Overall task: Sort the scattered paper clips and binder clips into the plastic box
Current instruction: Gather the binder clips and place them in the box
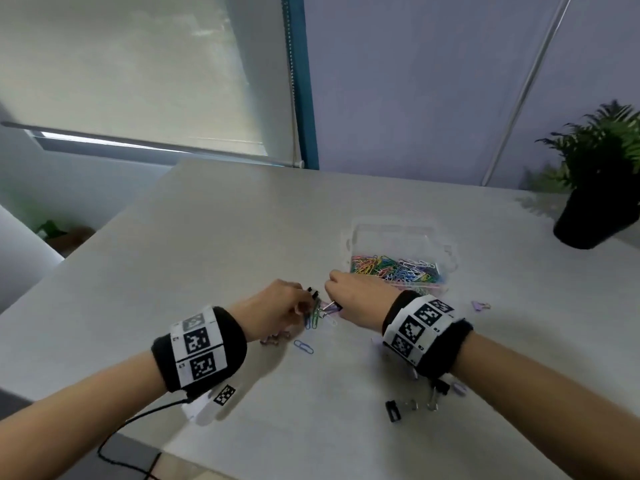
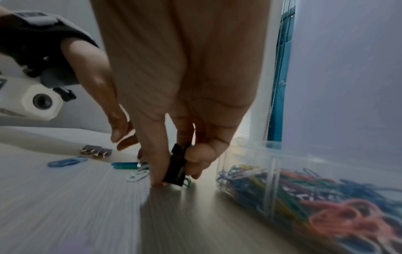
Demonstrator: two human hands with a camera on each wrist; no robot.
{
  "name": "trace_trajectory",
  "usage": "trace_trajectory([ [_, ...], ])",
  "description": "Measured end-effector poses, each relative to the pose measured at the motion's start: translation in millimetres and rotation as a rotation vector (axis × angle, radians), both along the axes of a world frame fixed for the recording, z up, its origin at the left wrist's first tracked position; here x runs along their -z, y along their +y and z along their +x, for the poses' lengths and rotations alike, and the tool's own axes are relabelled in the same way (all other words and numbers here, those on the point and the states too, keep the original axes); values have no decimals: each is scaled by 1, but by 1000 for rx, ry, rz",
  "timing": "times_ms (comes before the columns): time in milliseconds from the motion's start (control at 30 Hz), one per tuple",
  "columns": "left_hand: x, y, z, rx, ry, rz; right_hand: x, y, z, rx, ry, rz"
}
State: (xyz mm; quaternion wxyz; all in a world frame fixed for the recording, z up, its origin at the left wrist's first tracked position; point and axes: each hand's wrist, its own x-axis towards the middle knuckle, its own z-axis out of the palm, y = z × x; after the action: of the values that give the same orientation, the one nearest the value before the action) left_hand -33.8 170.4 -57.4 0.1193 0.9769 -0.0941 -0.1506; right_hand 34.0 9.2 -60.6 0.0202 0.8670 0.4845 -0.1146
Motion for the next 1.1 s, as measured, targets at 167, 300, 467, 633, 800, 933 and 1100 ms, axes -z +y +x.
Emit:
trace_trajectory([
  [167,14,-13,7,13,-33,9,0,-13,2,69,95,-4],
  [300,12,-25,5,-28,2,65,-3,-45,5,155,239,77],
  [467,12,-25,0,-116,5,13,0,-60,6,234,401,26],
  [633,5,-25,-2,-186,37,-4,0,-48,0,251,277,-39],
  [800,0,-25,-2,-272,143,-61,-11,-20,-21,288,239,108],
  [933,-9,-33,-2,-385,186,-141,2,-3,-32,424,217,109],
  [1100,-16,-37,-5,-495,229,-216,1,-4,-43,426,197,121],
])
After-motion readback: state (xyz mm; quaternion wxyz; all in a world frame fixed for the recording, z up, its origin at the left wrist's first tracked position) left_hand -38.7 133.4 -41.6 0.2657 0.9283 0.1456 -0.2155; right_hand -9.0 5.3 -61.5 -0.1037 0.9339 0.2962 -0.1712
